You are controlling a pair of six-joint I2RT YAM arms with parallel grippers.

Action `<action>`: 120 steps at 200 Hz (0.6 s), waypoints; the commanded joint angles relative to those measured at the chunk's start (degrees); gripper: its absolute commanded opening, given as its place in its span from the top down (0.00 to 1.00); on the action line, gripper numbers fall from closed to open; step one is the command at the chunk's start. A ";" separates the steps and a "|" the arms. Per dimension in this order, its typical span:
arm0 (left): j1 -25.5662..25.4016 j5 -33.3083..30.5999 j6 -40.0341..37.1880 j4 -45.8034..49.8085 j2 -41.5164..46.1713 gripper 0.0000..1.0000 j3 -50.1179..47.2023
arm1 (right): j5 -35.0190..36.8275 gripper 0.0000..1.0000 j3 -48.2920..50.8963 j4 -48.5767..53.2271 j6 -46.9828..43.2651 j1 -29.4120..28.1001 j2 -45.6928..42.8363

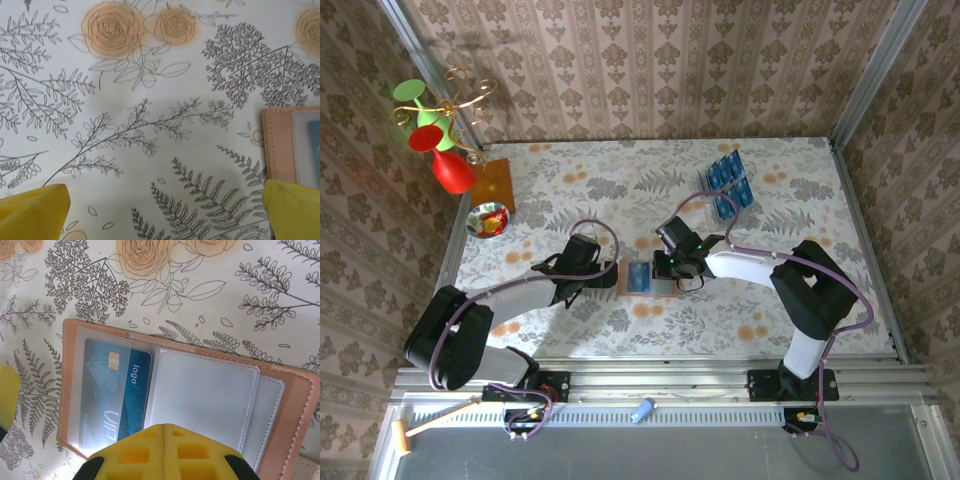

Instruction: Put the credit cards into the card holder

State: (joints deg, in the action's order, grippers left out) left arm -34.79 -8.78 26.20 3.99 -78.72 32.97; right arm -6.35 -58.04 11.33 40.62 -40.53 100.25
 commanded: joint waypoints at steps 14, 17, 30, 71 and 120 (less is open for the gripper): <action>0.29 -0.23 -1.63 2.94 -1.87 0.00 -0.63 | 0.57 0.95 -1.28 1.25 0.00 -1.28 0.35; 0.25 -0.27 -1.67 2.95 -2.02 0.00 -0.63 | 0.55 0.95 -1.39 1.12 0.06 -1.30 0.46; 0.25 -0.11 -1.72 2.96 -3.07 0.00 -0.45 | 0.33 0.95 -1.63 0.96 0.26 -1.65 0.98; -0.28 0.42 -1.82 2.56 -5.41 0.00 0.17 | -0.06 0.95 -2.26 0.53 0.76 -2.36 2.53; -1.57 0.69 -2.05 2.60 -7.69 0.00 1.52 | -0.99 0.95 -3.00 -0.34 1.47 -2.83 4.48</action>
State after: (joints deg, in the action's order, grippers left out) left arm -35.66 -10.63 24.91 5.08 -83.68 33.87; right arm -6.44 -59.11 11.35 40.91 -42.72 103.33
